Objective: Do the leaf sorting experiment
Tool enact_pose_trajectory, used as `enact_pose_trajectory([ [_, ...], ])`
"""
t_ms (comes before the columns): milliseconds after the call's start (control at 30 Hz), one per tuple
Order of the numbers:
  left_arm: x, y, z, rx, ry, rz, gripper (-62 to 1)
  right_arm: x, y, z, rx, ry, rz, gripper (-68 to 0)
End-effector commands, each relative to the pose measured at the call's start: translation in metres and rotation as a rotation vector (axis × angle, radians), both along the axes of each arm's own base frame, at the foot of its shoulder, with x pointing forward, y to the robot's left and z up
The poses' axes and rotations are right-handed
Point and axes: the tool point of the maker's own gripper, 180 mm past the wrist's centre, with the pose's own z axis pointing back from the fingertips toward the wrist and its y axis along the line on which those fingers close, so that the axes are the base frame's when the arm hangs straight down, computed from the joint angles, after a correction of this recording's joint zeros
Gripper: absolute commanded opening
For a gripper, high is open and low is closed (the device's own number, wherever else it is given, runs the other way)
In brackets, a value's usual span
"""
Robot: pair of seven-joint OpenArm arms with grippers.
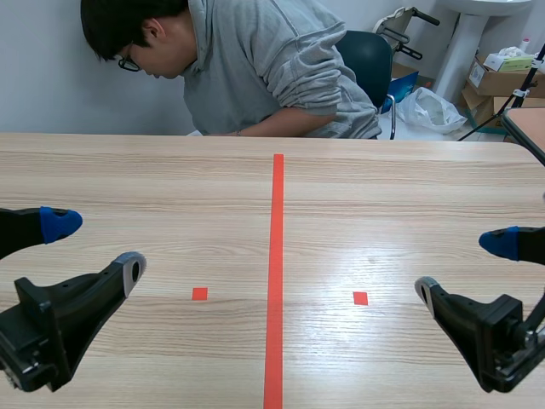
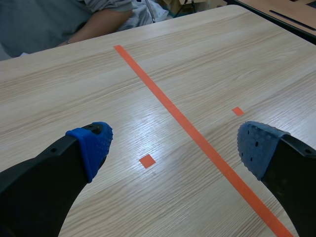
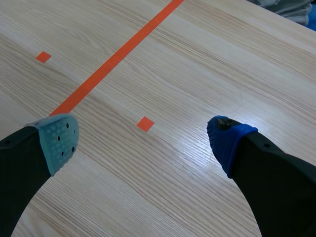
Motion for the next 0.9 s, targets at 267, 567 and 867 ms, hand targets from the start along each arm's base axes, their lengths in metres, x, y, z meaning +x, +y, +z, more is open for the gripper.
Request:
enact_pose_trajectory([
  [267,-0.0004,-0.0032,0.0064,-0.01,-0.018,-0.023,-6.7,0.0028,0.0019,0.0058,0.006,-0.016,0.016,-14.4],
  [567,0.0077,-0.0026,0.0079,0.015,-0.025,-0.026,-6.7,0.0027,0.0017,0.0053,-0.002,-0.016,0.018,-14.4],
  [867,0.0075,-0.0026,0.0072,0.017,-0.022,-0.026,-6.7,0.0027,0.0017,0.0053,-0.002,-0.016,0.018,-14.4],
])
